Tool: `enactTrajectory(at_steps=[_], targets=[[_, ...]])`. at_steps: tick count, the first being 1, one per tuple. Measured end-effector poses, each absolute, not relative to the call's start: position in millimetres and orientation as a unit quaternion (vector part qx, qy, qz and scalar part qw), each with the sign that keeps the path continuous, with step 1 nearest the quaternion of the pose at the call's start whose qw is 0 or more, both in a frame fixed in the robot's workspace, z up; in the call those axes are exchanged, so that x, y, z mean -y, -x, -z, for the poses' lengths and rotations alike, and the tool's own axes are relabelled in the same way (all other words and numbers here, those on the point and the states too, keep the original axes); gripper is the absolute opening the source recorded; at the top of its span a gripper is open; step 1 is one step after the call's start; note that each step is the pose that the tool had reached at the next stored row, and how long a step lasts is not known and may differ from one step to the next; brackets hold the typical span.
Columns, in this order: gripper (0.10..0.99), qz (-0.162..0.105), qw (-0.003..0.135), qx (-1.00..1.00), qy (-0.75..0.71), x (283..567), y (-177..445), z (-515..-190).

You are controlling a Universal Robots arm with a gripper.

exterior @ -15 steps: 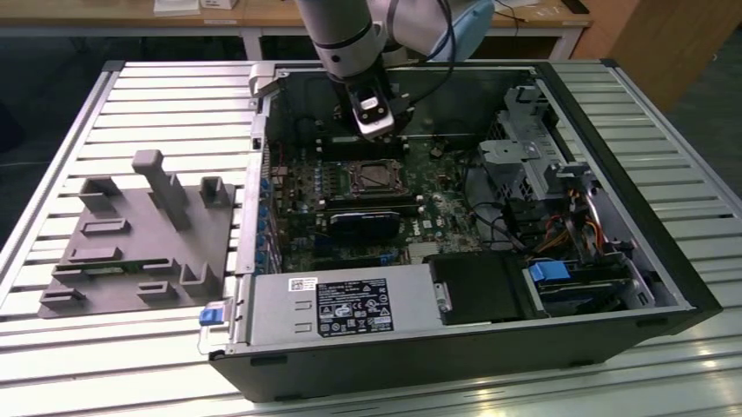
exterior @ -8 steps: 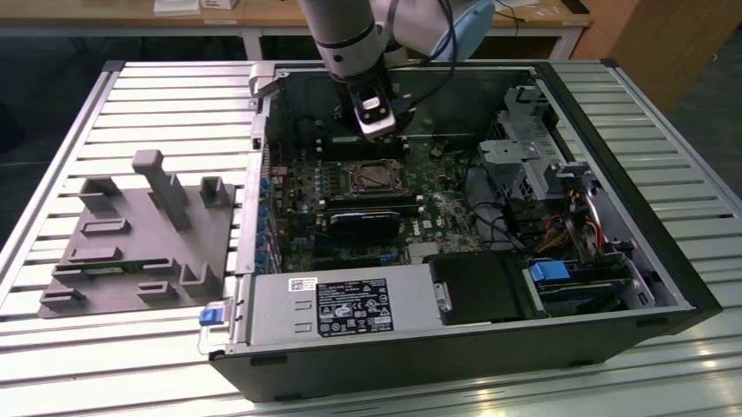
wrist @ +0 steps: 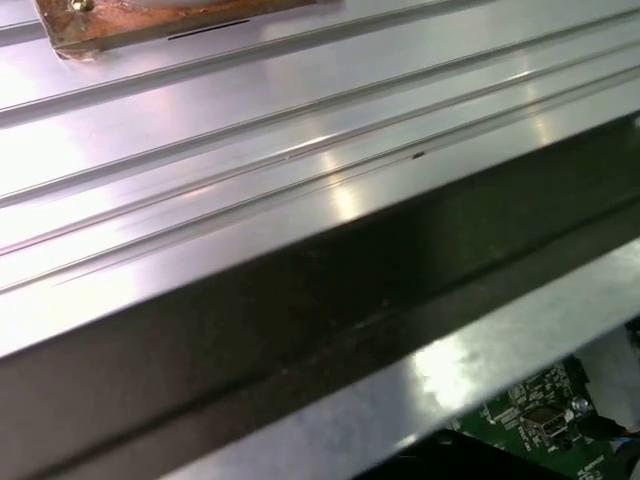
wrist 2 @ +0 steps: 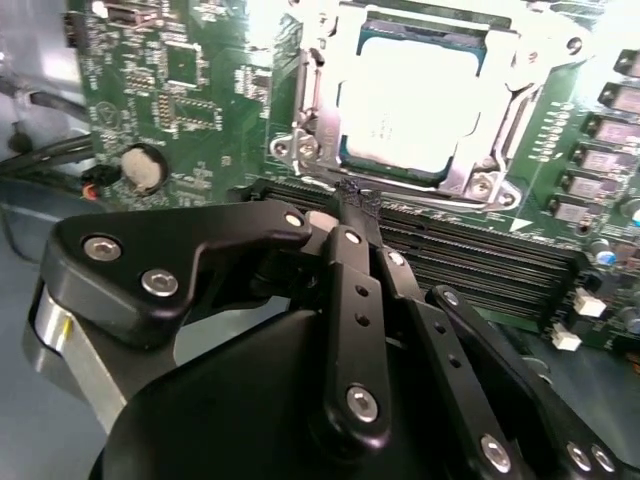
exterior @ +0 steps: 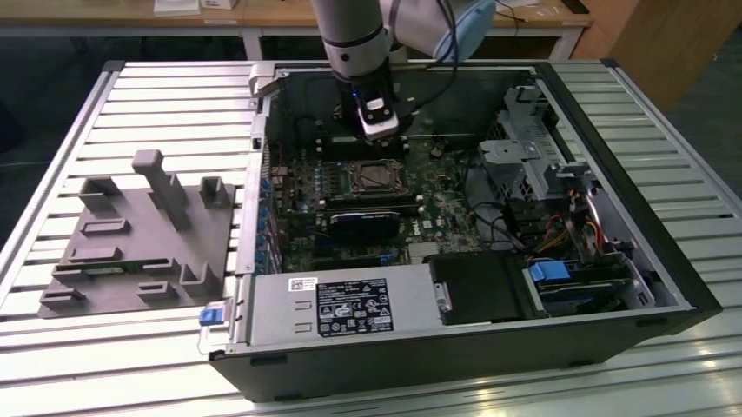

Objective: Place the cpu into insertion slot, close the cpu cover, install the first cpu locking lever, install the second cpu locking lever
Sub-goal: 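Install the first cpu locking lever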

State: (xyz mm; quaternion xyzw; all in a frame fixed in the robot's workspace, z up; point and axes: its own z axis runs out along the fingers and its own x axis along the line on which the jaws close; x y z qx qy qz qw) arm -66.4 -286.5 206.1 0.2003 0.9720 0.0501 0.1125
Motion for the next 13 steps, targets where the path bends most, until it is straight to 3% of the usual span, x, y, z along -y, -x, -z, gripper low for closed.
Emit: enactTrajectory(at_steps=[7, 13], targets=[[0.102, -0.037, 0.069, -0.976, -0.202, 286.7, 61.4, -205.6], [0.102, -0.036, 0.067, -0.976, -0.203, 286.7, 61.0, -205.6]])
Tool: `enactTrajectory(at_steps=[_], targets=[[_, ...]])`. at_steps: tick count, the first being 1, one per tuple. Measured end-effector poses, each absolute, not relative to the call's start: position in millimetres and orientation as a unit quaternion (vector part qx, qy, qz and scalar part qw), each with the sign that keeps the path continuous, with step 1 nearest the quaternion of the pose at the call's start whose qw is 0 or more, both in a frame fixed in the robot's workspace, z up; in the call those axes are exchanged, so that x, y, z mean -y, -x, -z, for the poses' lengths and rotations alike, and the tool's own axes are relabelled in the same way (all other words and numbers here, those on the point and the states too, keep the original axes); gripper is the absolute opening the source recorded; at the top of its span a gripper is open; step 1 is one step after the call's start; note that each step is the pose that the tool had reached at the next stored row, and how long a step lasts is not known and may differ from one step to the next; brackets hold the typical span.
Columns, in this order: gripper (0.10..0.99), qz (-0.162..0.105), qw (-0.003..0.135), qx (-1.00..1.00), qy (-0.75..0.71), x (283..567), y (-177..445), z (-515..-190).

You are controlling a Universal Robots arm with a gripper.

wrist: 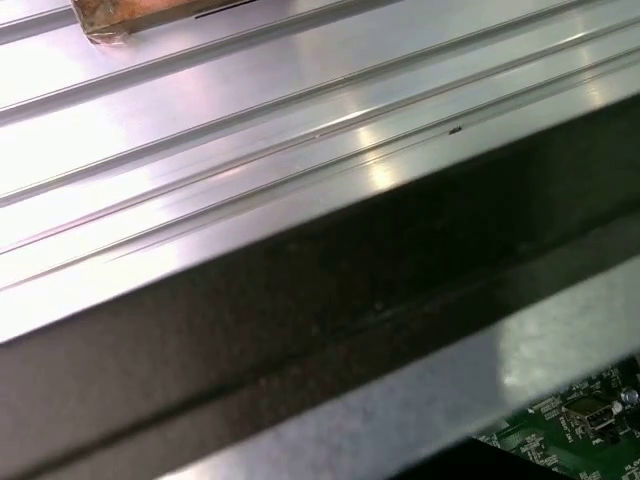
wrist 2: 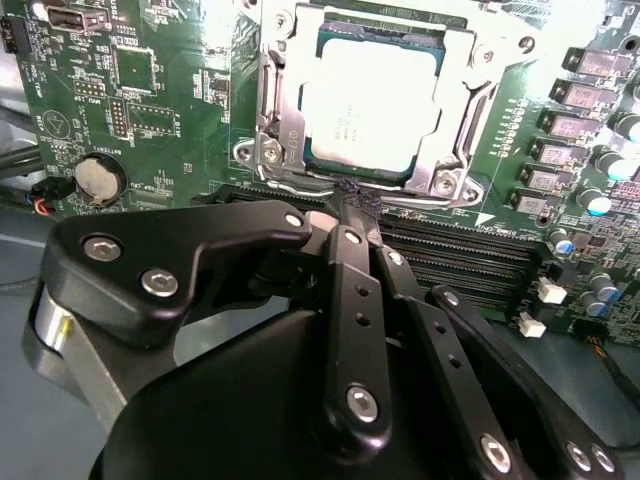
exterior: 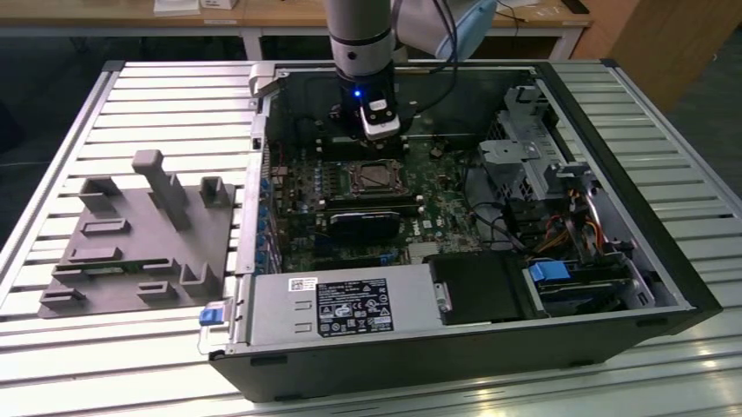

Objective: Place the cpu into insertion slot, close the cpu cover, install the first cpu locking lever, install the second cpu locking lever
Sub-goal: 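Install the first cpu locking lever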

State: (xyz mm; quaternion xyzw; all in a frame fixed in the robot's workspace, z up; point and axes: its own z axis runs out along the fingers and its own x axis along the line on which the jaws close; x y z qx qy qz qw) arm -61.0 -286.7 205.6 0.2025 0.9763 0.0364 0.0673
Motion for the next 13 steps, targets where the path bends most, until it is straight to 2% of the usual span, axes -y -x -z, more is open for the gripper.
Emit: enactTrajectory(at_steps=[13], targets=[[0.102, -0.036, 0.067, -0.976, -0.203, 306.0, 61.0, -205.6]])
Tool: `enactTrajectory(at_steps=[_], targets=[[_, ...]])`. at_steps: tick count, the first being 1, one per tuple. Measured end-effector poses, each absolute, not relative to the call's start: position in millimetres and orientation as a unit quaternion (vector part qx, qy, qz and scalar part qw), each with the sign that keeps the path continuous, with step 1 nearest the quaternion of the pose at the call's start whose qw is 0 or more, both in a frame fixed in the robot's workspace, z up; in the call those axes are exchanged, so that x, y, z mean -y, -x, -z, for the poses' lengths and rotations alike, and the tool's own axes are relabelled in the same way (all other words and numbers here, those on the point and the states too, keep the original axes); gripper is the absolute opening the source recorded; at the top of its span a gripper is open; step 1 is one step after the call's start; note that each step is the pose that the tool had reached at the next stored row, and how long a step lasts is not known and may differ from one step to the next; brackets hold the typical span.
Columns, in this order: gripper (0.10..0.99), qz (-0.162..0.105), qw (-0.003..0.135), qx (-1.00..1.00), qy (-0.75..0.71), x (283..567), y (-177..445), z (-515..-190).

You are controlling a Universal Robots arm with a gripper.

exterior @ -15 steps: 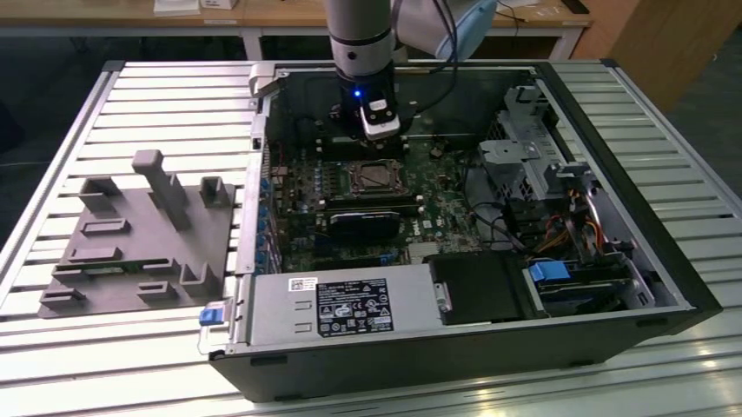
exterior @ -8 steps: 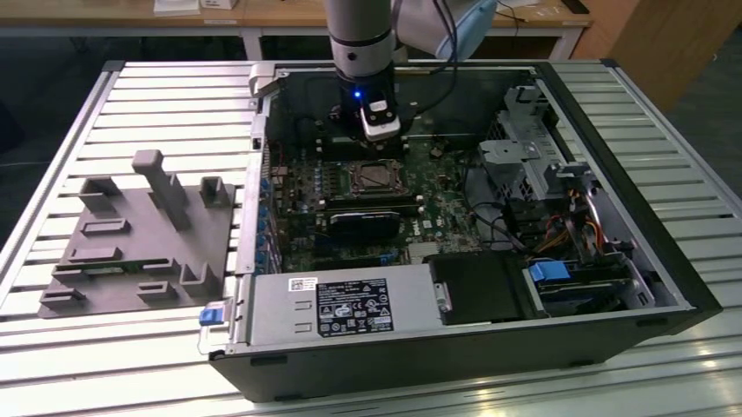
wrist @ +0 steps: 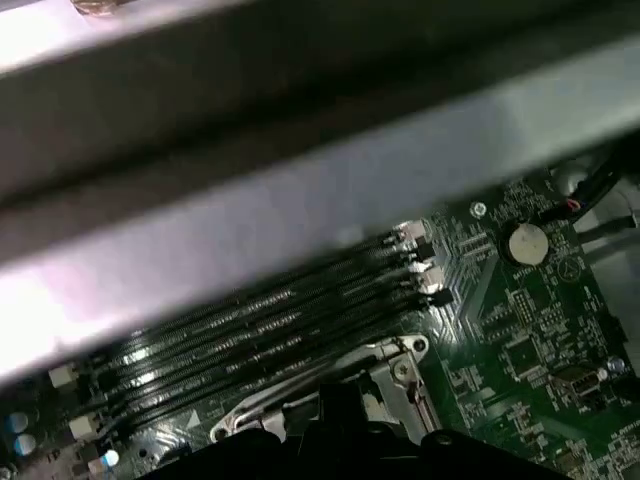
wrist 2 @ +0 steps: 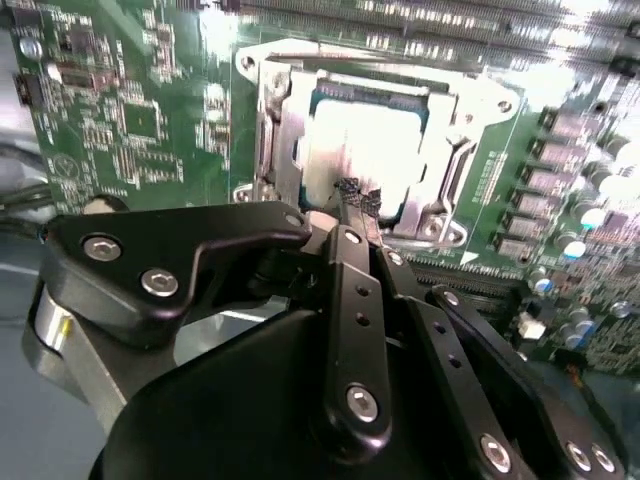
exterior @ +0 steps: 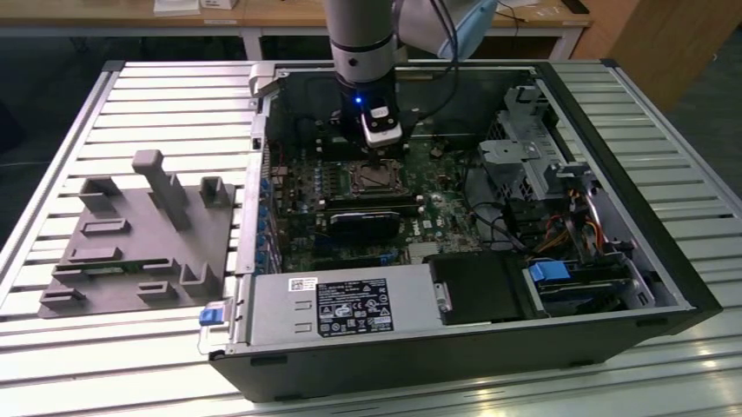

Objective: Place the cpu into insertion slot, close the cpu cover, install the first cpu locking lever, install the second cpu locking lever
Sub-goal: 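Install the first cpu locking lever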

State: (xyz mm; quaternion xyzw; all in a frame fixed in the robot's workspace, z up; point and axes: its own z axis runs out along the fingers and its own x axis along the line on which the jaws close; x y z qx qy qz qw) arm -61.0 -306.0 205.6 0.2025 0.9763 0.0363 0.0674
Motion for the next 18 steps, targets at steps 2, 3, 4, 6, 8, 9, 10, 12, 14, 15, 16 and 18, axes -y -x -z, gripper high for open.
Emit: enactTrajectory(at_steps=[2, 3, 4, 6, 8, 9, 10, 12, 14, 15, 16, 18], targets=[[0.102, -0.036, 0.067, -0.976, -0.202, 320.2, 61.0, -205.6], [0.102, -0.036, 0.067, -0.976, -0.202, 321.7, 61.0, -205.6], [0.102, -0.036, 0.067, -0.976, -0.202, 323.0, 61.0, -205.6], [0.102, -0.036, 0.067, -0.976, -0.202, 325.4, 61.0, -205.6], [0.102, -0.035, 0.068, -0.976, -0.202, 326.9, 61.0, -205.6], [0.102, -0.035, 0.068, -0.976, -0.202, 327.5, 61.0, -205.6], [0.102, -0.035, 0.068, -0.976, -0.202, 327.9, 61.0, -205.6], [0.102, -0.034, 0.068, -0.977, -0.199, 328.1, 61.0, -205.6], [0.102, -0.034, 0.068, -0.978, -0.193, 328.4, 61.1, -205.9], [0.102, -0.034, 0.068, -0.979, -0.191, 328.4, 61.1, -206.4], [0.102, -0.034, 0.068, -0.979, -0.19, 328.3, 61.1, -207.0], [0.102, -0.034, 0.068, -0.979, -0.187, 328.3, 61.0, -208.9]])
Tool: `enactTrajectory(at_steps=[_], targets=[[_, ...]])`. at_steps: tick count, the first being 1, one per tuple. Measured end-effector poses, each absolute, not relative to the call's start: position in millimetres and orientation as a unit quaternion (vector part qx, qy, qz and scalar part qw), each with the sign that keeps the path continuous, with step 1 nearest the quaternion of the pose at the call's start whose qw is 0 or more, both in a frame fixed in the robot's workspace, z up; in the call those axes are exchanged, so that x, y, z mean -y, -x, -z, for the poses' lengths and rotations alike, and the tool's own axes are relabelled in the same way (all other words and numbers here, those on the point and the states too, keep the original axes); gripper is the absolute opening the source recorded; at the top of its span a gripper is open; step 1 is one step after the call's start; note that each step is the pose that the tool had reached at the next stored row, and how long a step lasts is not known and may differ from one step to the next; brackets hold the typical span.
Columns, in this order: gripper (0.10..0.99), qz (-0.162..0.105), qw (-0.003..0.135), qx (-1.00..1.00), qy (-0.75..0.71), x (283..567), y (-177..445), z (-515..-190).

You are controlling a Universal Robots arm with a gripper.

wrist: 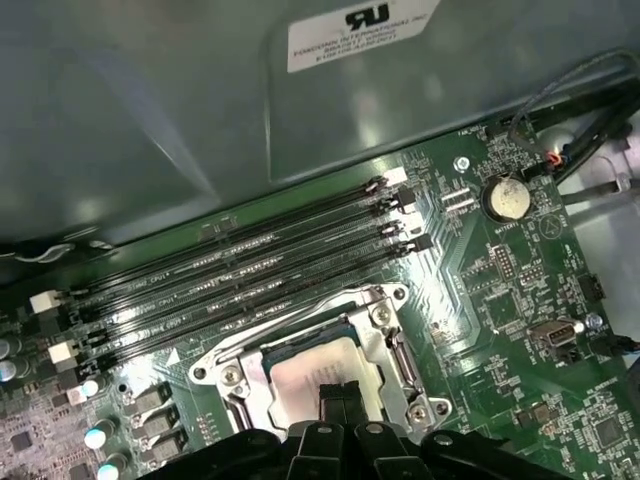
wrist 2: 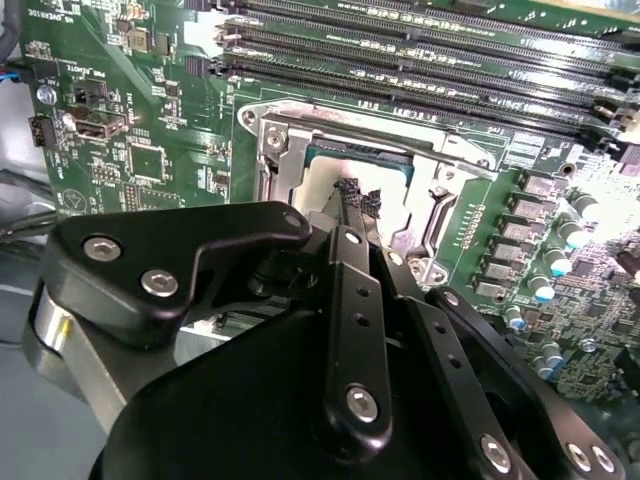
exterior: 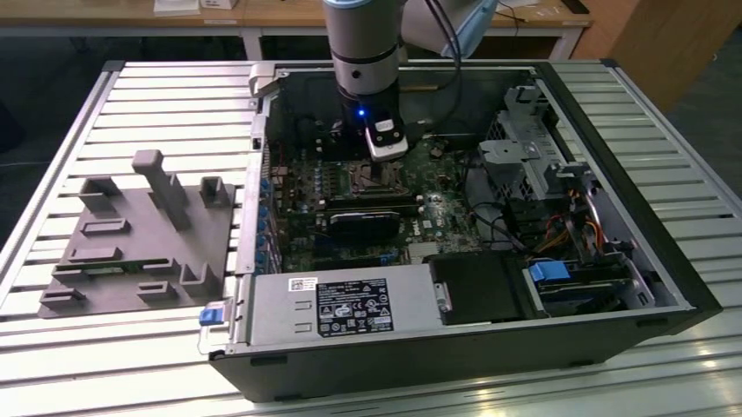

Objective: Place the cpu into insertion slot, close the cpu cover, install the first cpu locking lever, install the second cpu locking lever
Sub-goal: 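Install the first cpu locking lever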

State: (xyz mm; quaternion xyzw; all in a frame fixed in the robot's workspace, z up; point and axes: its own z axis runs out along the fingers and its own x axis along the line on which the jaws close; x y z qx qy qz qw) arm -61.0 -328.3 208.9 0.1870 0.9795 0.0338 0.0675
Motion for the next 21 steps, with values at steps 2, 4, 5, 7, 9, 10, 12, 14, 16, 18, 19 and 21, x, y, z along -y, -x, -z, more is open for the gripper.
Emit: enactTrajectory(at_steps=[2, 4, 5, 7, 9, 10, 12, 14, 16, 18, 19, 21], targets=[[0.102, -0.034, 0.068, -0.98, -0.186, 328.4, 61.0, -211.8], [0.102, -0.034, 0.068, -0.98, -0.186, 328.3, 61.0, -216.3], [0.102, -0.034, 0.067, -0.98, -0.186, 328.4, 61.0, -219.0], [0.102, -0.034, 0.068, -0.98, -0.186, 328.3, 61.0, -224.7], [0.102, -0.034, 0.068, -0.98, -0.186, 328.3, 61.0, -230.0], [0.102, -0.034, 0.068, -0.98, -0.186, 328.3, 61.0, -231.7], [0.102, -0.034, 0.067, -0.98, -0.186, 328.5, 60.7, -232.2], [0.102, -0.034, 0.067, -0.98, -0.186, 328.5, 60.8, -232.2], [0.102, -0.034, 0.066, -0.98, -0.186, 328.5, 60.2, -232.2], [0.102, -0.032, 0.062, -0.98, -0.186, 328.6, 58.0, -232.2], [0.102, -0.031, 0.06, -0.98, -0.186, 328.6, 56.9, -232.2], [0.102, -0.03, 0.057, -0.98, -0.187, 328.6, 55.8, -232.1]])
